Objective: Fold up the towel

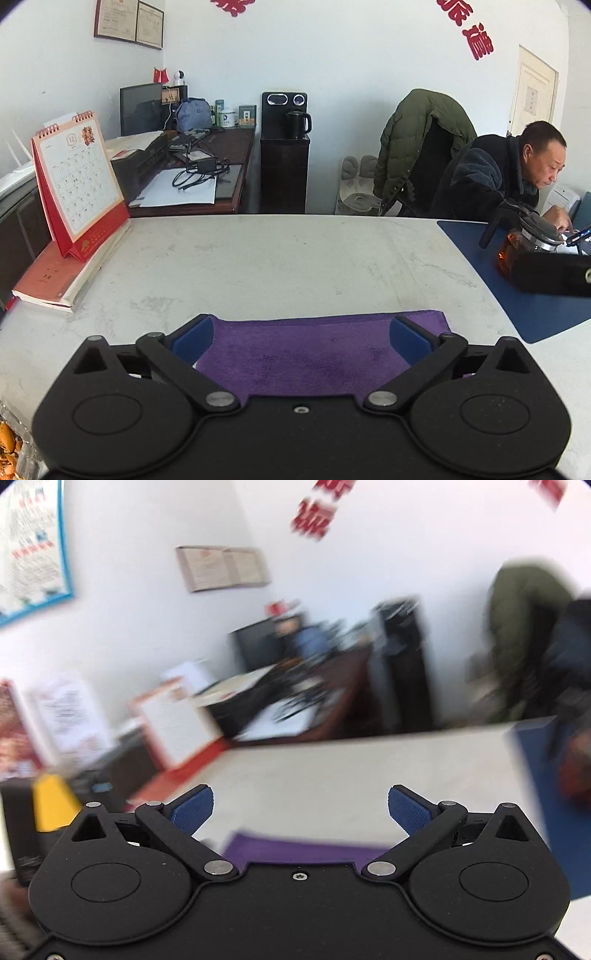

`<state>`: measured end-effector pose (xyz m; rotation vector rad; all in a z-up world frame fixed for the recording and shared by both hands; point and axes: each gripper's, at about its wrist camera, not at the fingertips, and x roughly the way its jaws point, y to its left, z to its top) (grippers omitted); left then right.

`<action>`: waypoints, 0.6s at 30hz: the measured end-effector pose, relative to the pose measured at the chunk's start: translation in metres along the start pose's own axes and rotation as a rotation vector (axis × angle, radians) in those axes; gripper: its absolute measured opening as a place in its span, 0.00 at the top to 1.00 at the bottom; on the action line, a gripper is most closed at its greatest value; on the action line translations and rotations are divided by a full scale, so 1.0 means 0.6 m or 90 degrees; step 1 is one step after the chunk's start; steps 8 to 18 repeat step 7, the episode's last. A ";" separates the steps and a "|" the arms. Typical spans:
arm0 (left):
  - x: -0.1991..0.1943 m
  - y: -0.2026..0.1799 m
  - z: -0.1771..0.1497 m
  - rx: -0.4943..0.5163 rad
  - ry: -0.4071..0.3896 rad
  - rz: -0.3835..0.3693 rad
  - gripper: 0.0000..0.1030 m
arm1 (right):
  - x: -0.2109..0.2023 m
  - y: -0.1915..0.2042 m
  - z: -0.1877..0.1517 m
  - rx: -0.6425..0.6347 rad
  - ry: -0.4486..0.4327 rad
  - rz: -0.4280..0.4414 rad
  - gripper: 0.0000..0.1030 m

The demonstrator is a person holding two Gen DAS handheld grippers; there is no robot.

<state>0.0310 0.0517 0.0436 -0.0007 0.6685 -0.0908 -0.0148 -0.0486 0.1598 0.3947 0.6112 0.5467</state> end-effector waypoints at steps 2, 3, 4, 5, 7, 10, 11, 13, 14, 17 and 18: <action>0.013 0.002 -0.004 -0.016 0.023 0.021 0.01 | 0.010 -0.004 -0.007 0.022 0.009 0.009 0.00; 0.020 0.005 -0.007 -0.027 0.038 0.024 0.01 | 0.011 -0.005 -0.009 0.030 0.001 0.012 0.00; 0.026 0.009 -0.010 -0.036 0.050 0.026 0.01 | 0.014 -0.008 -0.012 0.044 -0.004 0.025 0.00; 0.028 0.016 -0.013 -0.044 0.054 0.022 0.01 | 0.020 -0.014 -0.014 0.064 0.005 0.044 0.00; 0.028 0.026 -0.018 -0.058 0.052 0.014 0.01 | 0.040 -0.032 -0.019 0.119 0.039 0.086 0.00; 0.028 0.026 -0.018 -0.058 0.052 0.014 0.01 | 0.040 -0.032 -0.019 0.119 0.039 0.086 0.00; 0.028 0.026 -0.018 -0.058 0.052 0.014 0.01 | 0.040 -0.032 -0.019 0.119 0.039 0.086 0.00; 0.028 0.026 -0.018 -0.058 0.052 0.014 0.01 | 0.040 -0.032 -0.019 0.119 0.039 0.086 0.00; 0.028 0.026 -0.018 -0.058 0.052 0.014 0.01 | 0.040 -0.032 -0.019 0.119 0.039 0.086 0.00; 0.028 0.026 -0.018 -0.058 0.052 0.014 0.01 | 0.040 -0.032 -0.019 0.119 0.039 0.086 0.00; 0.028 0.026 -0.018 -0.058 0.052 0.014 0.01 | 0.040 -0.032 -0.019 0.119 0.039 0.086 0.00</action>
